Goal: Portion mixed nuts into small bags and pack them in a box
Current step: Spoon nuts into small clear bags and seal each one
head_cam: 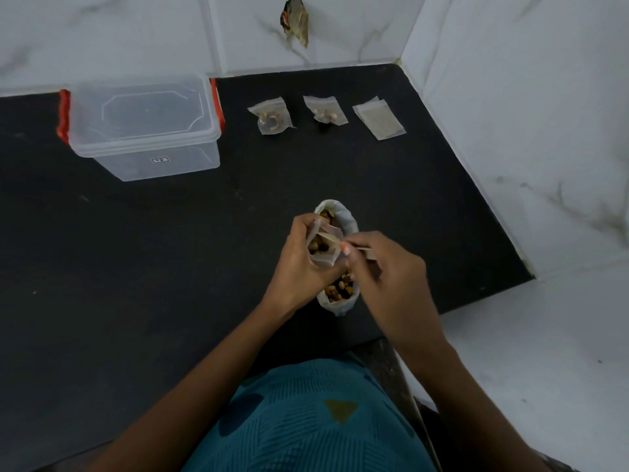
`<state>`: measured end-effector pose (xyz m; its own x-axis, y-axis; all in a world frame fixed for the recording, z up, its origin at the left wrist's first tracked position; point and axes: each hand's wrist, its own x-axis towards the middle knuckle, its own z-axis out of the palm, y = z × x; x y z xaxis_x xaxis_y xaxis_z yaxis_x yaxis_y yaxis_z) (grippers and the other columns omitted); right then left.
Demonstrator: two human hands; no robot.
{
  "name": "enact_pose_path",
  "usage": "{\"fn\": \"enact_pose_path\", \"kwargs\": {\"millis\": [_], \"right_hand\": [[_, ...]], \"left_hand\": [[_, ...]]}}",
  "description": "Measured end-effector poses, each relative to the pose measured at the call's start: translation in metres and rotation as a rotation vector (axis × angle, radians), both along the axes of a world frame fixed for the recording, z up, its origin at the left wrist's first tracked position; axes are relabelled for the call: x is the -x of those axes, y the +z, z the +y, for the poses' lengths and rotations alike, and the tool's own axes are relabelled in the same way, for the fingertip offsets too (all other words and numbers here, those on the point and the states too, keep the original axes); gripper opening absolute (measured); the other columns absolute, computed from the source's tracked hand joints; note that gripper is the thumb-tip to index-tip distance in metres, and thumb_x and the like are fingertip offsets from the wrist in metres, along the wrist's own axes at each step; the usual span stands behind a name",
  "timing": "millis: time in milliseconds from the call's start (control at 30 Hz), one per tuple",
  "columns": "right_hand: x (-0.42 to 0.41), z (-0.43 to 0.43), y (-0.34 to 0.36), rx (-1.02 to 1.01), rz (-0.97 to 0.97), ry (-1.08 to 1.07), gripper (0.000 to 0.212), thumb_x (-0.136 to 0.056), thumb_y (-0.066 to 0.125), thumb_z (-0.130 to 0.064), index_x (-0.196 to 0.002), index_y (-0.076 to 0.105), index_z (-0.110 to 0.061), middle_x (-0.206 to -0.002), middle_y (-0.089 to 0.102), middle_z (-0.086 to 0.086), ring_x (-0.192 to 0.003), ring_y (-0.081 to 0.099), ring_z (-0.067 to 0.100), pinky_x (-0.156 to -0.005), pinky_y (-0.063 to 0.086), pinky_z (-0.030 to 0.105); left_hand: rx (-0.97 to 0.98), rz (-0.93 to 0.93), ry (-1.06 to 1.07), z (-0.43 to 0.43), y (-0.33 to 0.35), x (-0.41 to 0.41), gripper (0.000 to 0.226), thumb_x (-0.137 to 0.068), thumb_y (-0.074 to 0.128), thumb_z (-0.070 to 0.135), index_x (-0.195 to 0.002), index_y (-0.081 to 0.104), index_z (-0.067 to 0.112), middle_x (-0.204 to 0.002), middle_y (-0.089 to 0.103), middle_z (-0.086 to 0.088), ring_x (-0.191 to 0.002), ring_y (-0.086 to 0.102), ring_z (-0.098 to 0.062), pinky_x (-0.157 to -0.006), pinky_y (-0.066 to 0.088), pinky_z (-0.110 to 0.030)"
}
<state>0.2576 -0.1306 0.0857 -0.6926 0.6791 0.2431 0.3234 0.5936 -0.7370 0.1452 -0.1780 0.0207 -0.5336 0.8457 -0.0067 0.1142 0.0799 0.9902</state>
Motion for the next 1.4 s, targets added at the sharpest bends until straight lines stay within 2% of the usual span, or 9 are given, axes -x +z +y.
{"fn": "enact_pose_path", "kwargs": {"millis": [100,233,333,567,733,833,967,1200,1400], "right_hand": [[0.003,0.0,0.0,-0.165,-0.005,0.058,0.031,-0.087,0.043,-0.021,-0.094,0.063,0.0,-0.085,0.067,0.01,-0.071,0.065,0.02,-0.06,0.056,0.036],[-0.002,0.008,0.003,-0.415,-0.019,0.17,0.021,-0.083,0.046,-0.016,-0.093,0.059,-0.003,-0.083,0.067,0.014,-0.069,0.066,0.022,-0.062,0.052,0.032],[-0.007,0.01,0.007,-0.325,0.053,0.127,0.015,-0.087,0.047,-0.014,-0.099,0.055,-0.01,-0.088,0.067,0.009,-0.078,0.06,0.01,-0.071,0.049,0.026],[-0.009,0.018,0.007,-0.195,0.13,0.073,0.02,-0.089,0.048,-0.015,-0.099,0.061,-0.003,-0.091,0.055,-0.01,-0.083,0.052,-0.013,-0.073,0.044,0.005],[-0.012,0.022,0.005,-0.056,0.23,-0.009,0.016,-0.089,0.046,-0.016,-0.102,0.054,-0.012,-0.083,0.055,-0.017,-0.075,0.058,-0.01,-0.067,0.048,0.007],[-0.016,0.025,0.002,-0.002,0.242,-0.08,0.017,-0.089,0.046,-0.02,-0.101,0.055,-0.012,-0.082,0.058,-0.015,-0.072,0.06,-0.006,-0.065,0.048,0.008],[-0.022,0.033,-0.006,0.119,0.277,-0.23,0.014,-0.089,0.05,-0.017,-0.099,0.057,-0.01,-0.076,0.06,-0.009,-0.067,0.06,-0.002,-0.062,0.047,0.009],[-0.022,0.037,-0.055,0.088,0.062,-0.291,0.014,-0.09,0.052,-0.004,-0.1,0.061,-0.007,-0.076,0.057,-0.01,-0.066,0.058,-0.002,-0.068,0.047,0.008],[-0.007,0.037,-0.08,0.085,0.065,-0.28,0.015,-0.09,0.052,-0.001,-0.101,0.062,-0.001,-0.086,0.059,-0.003,-0.073,0.058,-0.006,-0.07,0.045,0.005]], "left_hand": [[-0.039,-0.01,0.011,0.0,0.001,0.001,0.049,-0.072,0.076,0.012,-0.107,0.042,0.015,-0.099,0.053,0.013,-0.091,0.056,0.006,-0.078,0.045,-0.01],[-0.086,-0.031,0.025,-0.001,0.004,0.005,0.053,-0.063,0.07,0.037,-0.106,0.044,0.019,-0.101,0.053,0.01,-0.091,0.056,0.004,-0.078,0.046,-0.012],[-0.098,-0.083,0.048,0.0,0.005,0.008,0.055,-0.058,0.07,0.044,-0.102,0.043,0.028,-0.103,0.051,0.009,-0.094,0.054,0.0,-0.08,0.046,-0.015],[-0.065,-0.131,0.044,0.003,-0.003,0.01,0.06,-0.057,0.072,0.045,-0.106,0.042,0.026,-0.108,0.051,0.005,-0.103,0.054,-0.007,-0.084,0.047,-0.019],[-0.028,-0.142,0.035,0.001,-0.004,0.012,0.056,-0.057,0.073,0.045,-0.101,0.041,0.035,-0.111,0.051,0.004,-0.111,0.053,-0.016,-0.091,0.049,-0.036],[-0.013,-0.137,0.028,0.0,-0.003,0.014,0.056,-0.058,0.076,0.039,-0.101,0.041,0.034,-0.111,0.05,0.007,-0.111,0.052,-0.013,-0.091,0.049,-0.033],[0.011,-0.1,0.068,-0.006,-0.014,0.02,0.052,-0.069,0.079,0.017,-0.102,0.042,0.033,-0.111,0.051,0.007,-0.11,0.051,-0.011,-0.091,0.046,-0.028],[0.077,-0.082,0.087,-0.016,-0.033,0.02,0.05,-0.073,0.075,0.008,-0.11,0.043,0.016,-0.107,0.05,0.011,-0.101,0.051,-0.001,-0.081,0.043,-0.007],[0.113,-0.118,0.038,-0.01,-0.041,0.017,0.048,-0.074,0.074,0.008,-0.111,0.044,0.011,-0.106,0.05,0.01,-0.097,0.053,0.006,-0.083,0.048,-0.015]]}}
